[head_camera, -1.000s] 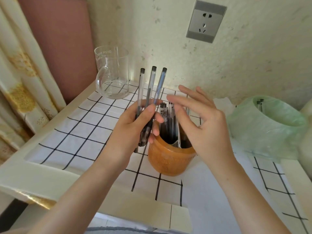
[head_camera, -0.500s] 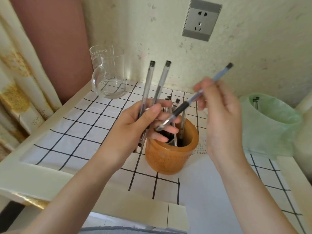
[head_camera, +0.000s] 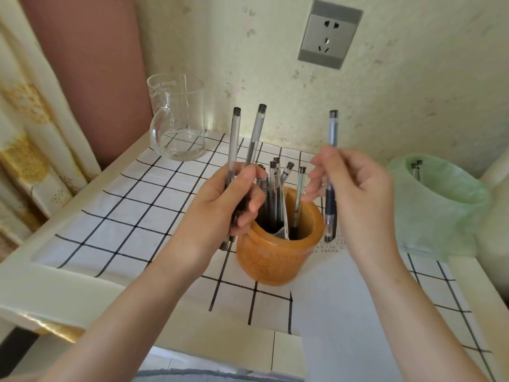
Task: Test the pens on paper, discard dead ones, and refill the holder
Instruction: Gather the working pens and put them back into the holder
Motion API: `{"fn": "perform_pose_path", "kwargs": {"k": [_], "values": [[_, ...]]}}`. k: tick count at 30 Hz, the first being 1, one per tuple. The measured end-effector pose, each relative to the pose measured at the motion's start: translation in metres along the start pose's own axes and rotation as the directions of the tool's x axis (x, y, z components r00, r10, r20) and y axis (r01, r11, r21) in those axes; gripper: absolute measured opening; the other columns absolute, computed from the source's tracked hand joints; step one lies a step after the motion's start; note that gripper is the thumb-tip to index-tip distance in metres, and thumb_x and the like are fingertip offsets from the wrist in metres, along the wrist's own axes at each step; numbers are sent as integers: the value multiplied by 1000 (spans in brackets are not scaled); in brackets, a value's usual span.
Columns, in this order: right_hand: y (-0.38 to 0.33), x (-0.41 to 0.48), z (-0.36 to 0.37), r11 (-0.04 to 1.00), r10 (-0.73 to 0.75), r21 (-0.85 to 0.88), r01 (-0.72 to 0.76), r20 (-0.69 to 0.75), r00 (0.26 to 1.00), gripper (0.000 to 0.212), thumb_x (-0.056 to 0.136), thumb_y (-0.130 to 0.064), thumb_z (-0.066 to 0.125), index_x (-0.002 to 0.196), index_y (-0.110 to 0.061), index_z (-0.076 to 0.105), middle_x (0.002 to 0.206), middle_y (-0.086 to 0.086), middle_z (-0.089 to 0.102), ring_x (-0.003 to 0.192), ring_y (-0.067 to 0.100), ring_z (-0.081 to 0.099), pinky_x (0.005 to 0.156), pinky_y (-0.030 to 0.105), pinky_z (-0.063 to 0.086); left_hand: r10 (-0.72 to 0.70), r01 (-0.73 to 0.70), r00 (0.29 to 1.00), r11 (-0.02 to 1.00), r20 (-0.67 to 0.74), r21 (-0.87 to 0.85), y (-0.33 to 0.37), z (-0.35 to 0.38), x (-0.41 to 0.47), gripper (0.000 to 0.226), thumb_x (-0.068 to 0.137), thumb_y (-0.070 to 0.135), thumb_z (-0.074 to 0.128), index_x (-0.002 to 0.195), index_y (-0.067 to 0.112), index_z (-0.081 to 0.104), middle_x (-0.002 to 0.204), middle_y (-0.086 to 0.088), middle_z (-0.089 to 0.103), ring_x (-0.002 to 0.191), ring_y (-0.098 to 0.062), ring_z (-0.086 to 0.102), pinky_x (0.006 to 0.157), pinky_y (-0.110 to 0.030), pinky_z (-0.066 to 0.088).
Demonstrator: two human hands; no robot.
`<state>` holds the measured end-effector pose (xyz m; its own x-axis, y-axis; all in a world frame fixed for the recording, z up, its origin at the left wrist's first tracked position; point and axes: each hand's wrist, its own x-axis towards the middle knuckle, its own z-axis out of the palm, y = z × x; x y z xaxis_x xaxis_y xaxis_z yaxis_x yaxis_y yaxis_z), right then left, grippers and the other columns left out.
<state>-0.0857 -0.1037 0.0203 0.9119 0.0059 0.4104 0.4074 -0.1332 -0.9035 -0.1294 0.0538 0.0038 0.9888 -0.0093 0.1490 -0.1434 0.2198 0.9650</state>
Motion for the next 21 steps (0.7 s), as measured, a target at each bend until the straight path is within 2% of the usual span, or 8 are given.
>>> {"fn": "perform_pose_path", "kwargs": {"k": [3, 5, 7, 8, 12, 14, 17, 21], "values": [[-3, 3, -1, 998, -8, 65, 13, -73, 997, 33, 98, -27, 48, 75, -12, 66, 62, -9, 60, 62, 8, 59, 72, 25, 50, 11, -11, 1000, 1000, -10, 26, 0, 0, 0, 21, 93, 26, 39, 94, 11, 53, 54, 5, 48, 45, -9, 37, 42, -20, 28], [-2, 4, -2, 999, -34, -17, 33, -85, 996, 34, 98, -31, 48, 74, -16, 66, 54, -16, 49, 58, 2, 46, 66, 19, 40, 21, -21, 1000, 999, -8, 34, 0, -1, 1, 21, 92, 28, 39, 94, 11, 52, 55, 5, 48, 45, -9, 38, 42, -19, 32], [2, 4, -2, 1000, -12, -13, 11, -77, 997, 31, 98, -31, 48, 77, -16, 66, 52, -12, 41, 53, 6, 37, 56, 21, 32, 24, -24, 1000, 999, -4, 35, 0, -1, 1, 22, 92, 28, 39, 94, 10, 52, 55, 5, 48, 45, -9, 39, 42, -19, 33], [6, 4, -1, 1000, 2, -24, -4, -75, 997, 30, 98, -30, 49, 78, -16, 66, 52, -9, 41, 52, 8, 36, 54, 22, 31, 24, -24, 1000, 999, -3, 37, 0, -1, 1, 22, 92, 27, 39, 94, 9, 52, 55, 5, 49, 45, -9, 39, 42, -19, 34], [17, 2, 0, 966, 49, -255, -45, 10, 999, 23, 93, -32, 56, 82, -19, 71, 50, -21, 54, 50, 0, 46, 55, 12, 36, 22, -22, 1000, 999, 3, 38, 1, 0, 0, 22, 96, 23, 37, 93, 8, 52, 54, 5, 49, 44, -9, 39, 42, -18, 35], [19, 1, -2, 946, 84, -317, -67, 41, 996, 18, 87, -36, 64, 86, -21, 73, 55, -14, 60, 52, -1, 51, 58, 13, 38, 7, -7, 1000, 1000, 14, 14, 2, 0, 0, 23, 95, 23, 37, 95, 8, 54, 54, 5, 50, 44, -8, 39, 42, -17, 34], [18, 2, -7, 931, 37, -362, -44, -25, 999, 26, 81, -41, 70, 101, -24, 69, 56, -6, 53, 51, 2, 48, 59, 14, 38, -4, 3, 999, 1000, 40, 6, 3, -1, -1, 25, 95, 23, 36, 97, 7, 55, 56, 4, 50, 45, -9, 39, 42, -17, 34], [-4, 0, -4, 973, -132, -198, 118, -63, 989, 16, 88, -30, 65, 98, -18, 67, 57, 2, 51, 51, 6, 44, 52, 17, 36, 10, -13, 997, 999, 81, 38, 3, -2, -1, 24, 96, 22, 36, 96, 8, 56, 58, 3, 51, 46, -9, 41, 43, -18, 34]]}}
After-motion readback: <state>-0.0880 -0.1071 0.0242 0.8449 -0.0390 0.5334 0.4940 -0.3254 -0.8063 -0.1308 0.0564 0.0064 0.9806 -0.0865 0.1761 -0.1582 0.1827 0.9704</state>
